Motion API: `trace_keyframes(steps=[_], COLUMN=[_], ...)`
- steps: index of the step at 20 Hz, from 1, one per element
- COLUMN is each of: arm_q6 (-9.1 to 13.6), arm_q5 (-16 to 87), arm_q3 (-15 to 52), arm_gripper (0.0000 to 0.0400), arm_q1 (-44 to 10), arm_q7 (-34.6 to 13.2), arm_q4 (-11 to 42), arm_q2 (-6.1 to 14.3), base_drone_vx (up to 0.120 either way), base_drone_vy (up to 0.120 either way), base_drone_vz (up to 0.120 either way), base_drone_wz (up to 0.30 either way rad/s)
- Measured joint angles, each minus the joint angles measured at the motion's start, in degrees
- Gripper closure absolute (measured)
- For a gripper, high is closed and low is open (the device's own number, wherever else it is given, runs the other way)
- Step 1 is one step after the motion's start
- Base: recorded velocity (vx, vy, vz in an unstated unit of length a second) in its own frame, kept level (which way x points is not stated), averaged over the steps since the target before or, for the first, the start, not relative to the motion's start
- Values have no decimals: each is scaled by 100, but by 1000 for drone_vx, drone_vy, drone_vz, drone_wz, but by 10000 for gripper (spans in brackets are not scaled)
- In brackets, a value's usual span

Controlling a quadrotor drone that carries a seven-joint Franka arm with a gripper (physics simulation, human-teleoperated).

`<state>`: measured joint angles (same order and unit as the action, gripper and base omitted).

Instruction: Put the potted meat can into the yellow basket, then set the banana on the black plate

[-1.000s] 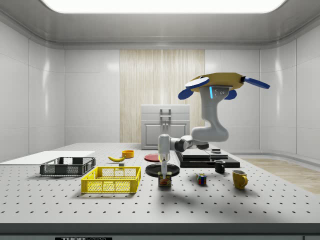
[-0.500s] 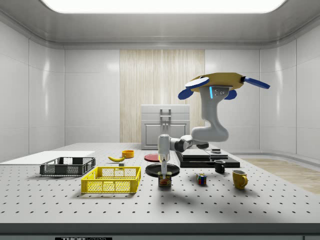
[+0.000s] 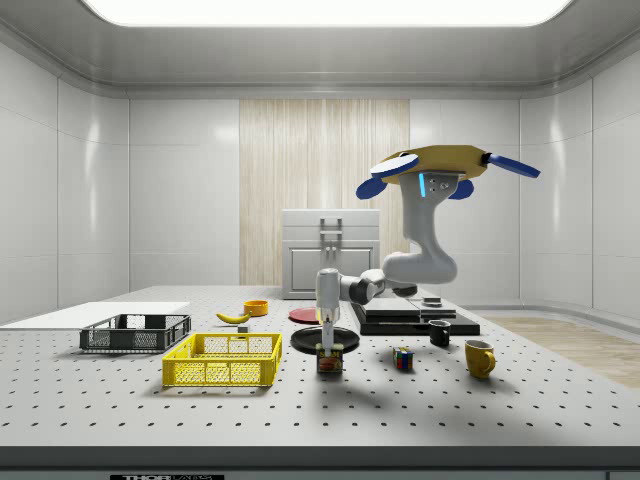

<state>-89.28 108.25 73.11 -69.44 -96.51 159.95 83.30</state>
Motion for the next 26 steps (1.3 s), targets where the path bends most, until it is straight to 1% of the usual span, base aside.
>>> trace_keyframes(steps=[1, 6, 12, 16, 26], arm_q6=[12, 97, 106, 82, 0], arm_q5=[-45, -337, -516, -569, -630], arm_q3=[46, 345, 517, 559, 591], arm_gripper=[109, 109, 109, 109, 109], arm_q1=[1, 5, -5, -14, -35], arm_q7=[16, 40, 40, 34, 25], arm_q4=[11, 72, 99, 103, 102], arm_q2=[7, 42, 98, 138, 236], base_drone_vx=[0, 0, 0, 120, 120], base_drone_vy=[0, 0, 0, 0, 0], base_drone_vz=[0, 120, 120, 120, 0], base_drone_wz=[0, 0, 0, 0, 0])
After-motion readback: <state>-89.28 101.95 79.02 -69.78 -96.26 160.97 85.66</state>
